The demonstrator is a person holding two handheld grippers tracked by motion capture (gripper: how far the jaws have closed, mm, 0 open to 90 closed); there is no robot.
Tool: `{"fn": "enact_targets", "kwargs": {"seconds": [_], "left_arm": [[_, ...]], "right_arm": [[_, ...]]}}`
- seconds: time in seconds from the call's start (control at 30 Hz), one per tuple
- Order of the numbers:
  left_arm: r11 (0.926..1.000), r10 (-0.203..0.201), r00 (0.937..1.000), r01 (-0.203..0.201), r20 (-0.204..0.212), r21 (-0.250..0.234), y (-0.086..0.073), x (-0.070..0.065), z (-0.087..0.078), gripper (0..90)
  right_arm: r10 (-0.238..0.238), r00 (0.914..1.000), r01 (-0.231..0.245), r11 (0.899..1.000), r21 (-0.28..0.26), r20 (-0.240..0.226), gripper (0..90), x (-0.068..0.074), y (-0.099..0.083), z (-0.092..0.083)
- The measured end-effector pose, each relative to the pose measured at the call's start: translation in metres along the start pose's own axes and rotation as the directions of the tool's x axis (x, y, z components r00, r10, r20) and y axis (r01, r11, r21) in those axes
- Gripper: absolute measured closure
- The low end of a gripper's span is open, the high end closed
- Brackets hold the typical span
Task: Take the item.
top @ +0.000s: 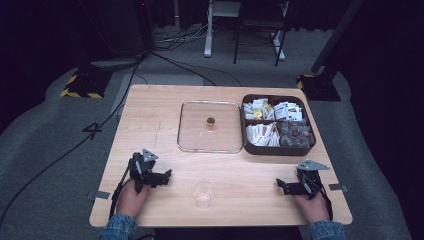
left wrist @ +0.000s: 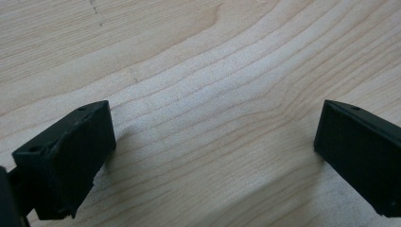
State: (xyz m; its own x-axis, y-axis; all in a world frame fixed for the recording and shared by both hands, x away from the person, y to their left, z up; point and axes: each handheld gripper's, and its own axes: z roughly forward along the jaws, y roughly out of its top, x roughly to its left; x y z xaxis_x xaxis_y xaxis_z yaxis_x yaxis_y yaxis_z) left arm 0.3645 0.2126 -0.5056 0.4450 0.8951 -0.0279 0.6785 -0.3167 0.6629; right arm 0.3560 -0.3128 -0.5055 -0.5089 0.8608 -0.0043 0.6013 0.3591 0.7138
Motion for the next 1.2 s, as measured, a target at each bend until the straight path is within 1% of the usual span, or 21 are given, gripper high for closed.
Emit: {"fn": "enact_targets", "kwargs": {"seconds": [0.2, 0.37, 0.4, 0.5, 0.6, 0.7, 0.73, 0.8, 0.83, 0.93, 1.0, 1.03, 1.1, 1.17, 1.2], "left_arm": [[1.0000, 0.000, 1.0000, 0.000, 0.000, 0.000, 0.000, 0.000, 0.000, 0.0], [0.9999, 0.013, 0.9999, -0.013, 0.004, 0.000, 0.001, 0.001, 0.001, 0.0], [0.9999, 0.012, 0.9999, -0.012, 0.004, -0.002, 0.001, 0.001, 0.001, 0.0], [0.9999, 0.012, 0.9999, -0.012, 0.005, -0.001, 0.001, 0.001, 0.001, 0.0], [0.9999, 0.012, 0.9999, -0.012, 0.004, -0.002, 0.001, 0.001, 0.001, 0.0], [0.9999, 0.012, 0.9999, -0.012, 0.004, -0.001, 0.001, 0.001, 0.001, 0.0], [0.9999, 0.012, 0.9999, -0.012, 0.004, -0.002, 0.001, 0.001, 0.001, 0.0], [0.9999, 0.012, 0.9999, -0.012, 0.005, -0.001, 0.001, 0.001, 0.001, 0.0], [0.9999, 0.012, 0.9999, -0.012, 0.005, -0.001, 0.001, 0.001, 0.001, 0.0], [0.9999, 0.012, 0.9999, -0.012, 0.005, -0.002, 0.001, 0.001, 0.001, 0.0], [0.9999, 0.012, 0.9999, -0.012, 0.004, -0.001, 0.001, 0.001, 0.001, 0.0], [0.9999, 0.012, 0.9999, -0.012, 0.004, -0.001, 0.001, 0.001, 0.001, 0.0], [0.9999, 0.012, 0.9999, -0.012, 0.004, -0.001, 0.001, 0.001, 0.001, 0.0], [0.9999, 0.012, 0.9999, -0.012, 0.004, -0.001, 0.001, 0.001, 0.001, 0.0], [0.9999, 0.012, 0.9999, -0.012, 0.004, -0.001, 0.001, 0.001, 0.001, 0.0]], "right_arm": [[-0.002, 1.0000, 0.002, 1.000, -0.001, -0.005, 2.2, 0.000, 0.000, -0.001], [-0.002, 0.9999, 0.002, 1.000, 0.002, -0.016, 2.5, 0.001, -0.001, -0.002], [0.023, 0.9989, -0.023, 1.000, 0.002, -0.040, 4.4, -0.001, 0.000, -0.005], [0.033, 0.9980, -0.033, 0.999, 0.003, -0.053, 4.7, -0.001, 0.002, -0.008], [0.022, 0.9983, -0.022, 1.000, 0.001, -0.053, 4.7, -0.002, 0.006, -0.013], [0.045, 0.9953, -0.043, 0.999, 0.022, -0.086, 5.2, -0.005, 0.015, -0.021], [0.052, 0.9943, -0.051, 0.999, 0.019, -0.093, 5.2, -0.006, 0.018, -0.023], [0.075, 0.9921, -0.075, 0.997, 0.004, -0.100, 5.4, -0.008, 0.025, -0.027], [0.078, 0.9918, -0.078, 0.997, -0.002, -0.101, 6.3, -0.008, 0.028, -0.029], [0.065, 0.9936, -0.068, 0.997, -0.023, -0.093, 11.2, -0.009, 0.037, -0.037], [0.070, 0.9933, -0.074, 0.997, -0.038, -0.092, 15.6, -0.012, 0.041, -0.041], [0.082, 0.9924, -0.086, 0.995, -0.043, -0.092, 16.3, -0.013, 0.042, -0.042], [0.115, 0.9870, -0.122, 0.991, -0.058, -0.112, 23.8, -0.017, 0.045, -0.045], [0.140, 0.9786, -0.157, 0.982, -0.103, -0.150, 27.5, -0.021, 0.046, -0.049], [0.141, 0.9778, -0.162, 0.978, -0.131, -0.155, 28.6, -0.022, 0.047, -0.051]]}}
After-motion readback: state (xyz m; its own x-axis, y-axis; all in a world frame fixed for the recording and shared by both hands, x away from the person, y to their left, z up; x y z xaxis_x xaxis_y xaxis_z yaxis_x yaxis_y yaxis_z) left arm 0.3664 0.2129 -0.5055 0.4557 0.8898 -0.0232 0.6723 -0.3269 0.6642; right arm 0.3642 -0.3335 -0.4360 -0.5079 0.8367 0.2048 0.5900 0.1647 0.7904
